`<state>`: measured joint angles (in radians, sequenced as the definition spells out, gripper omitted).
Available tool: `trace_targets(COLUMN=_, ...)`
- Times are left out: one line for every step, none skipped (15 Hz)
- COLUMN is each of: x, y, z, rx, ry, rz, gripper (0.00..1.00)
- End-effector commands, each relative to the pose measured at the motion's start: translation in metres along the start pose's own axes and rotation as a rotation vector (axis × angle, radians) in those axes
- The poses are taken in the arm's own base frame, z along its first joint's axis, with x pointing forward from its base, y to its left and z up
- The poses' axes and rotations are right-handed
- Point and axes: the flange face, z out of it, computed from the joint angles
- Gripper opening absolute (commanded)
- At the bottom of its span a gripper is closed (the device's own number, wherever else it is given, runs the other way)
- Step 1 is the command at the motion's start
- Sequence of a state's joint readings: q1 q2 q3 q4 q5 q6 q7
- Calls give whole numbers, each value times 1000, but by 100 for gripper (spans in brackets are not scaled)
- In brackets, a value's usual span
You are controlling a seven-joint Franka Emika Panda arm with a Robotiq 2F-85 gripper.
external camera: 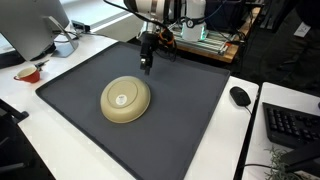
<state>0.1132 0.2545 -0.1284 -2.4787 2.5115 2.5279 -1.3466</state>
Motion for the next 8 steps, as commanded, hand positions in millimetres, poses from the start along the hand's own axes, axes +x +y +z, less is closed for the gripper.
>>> trace_targets(x=0, y=2, z=2, rx=1, ry=-5, rz=-2, gripper=100)
trace_targets(x=0, y=4, z=4, rx=1, ry=-8, rz=-2, gripper=100)
trace_targets(x=6, y=3, z=4, rx=15, ry=3, rz=3, gripper=100)
trace_targets(x=11, y=2, z=5, rx=29, ry=11, rz=7, gripper=100)
trace_targets(x=16, y=1, z=7, rx=34, ry=18, rz=9, gripper=100)
trace_targets(x=22, y=-1, z=7, rx=50, ry=27, rz=12, gripper=100)
trace_targets(x=27, y=-3, z=9, rx=67, ry=33, rz=22, gripper=100)
trace_targets(x=31, y=-4, z=10, rx=71, ry=39, rz=21, gripper=100)
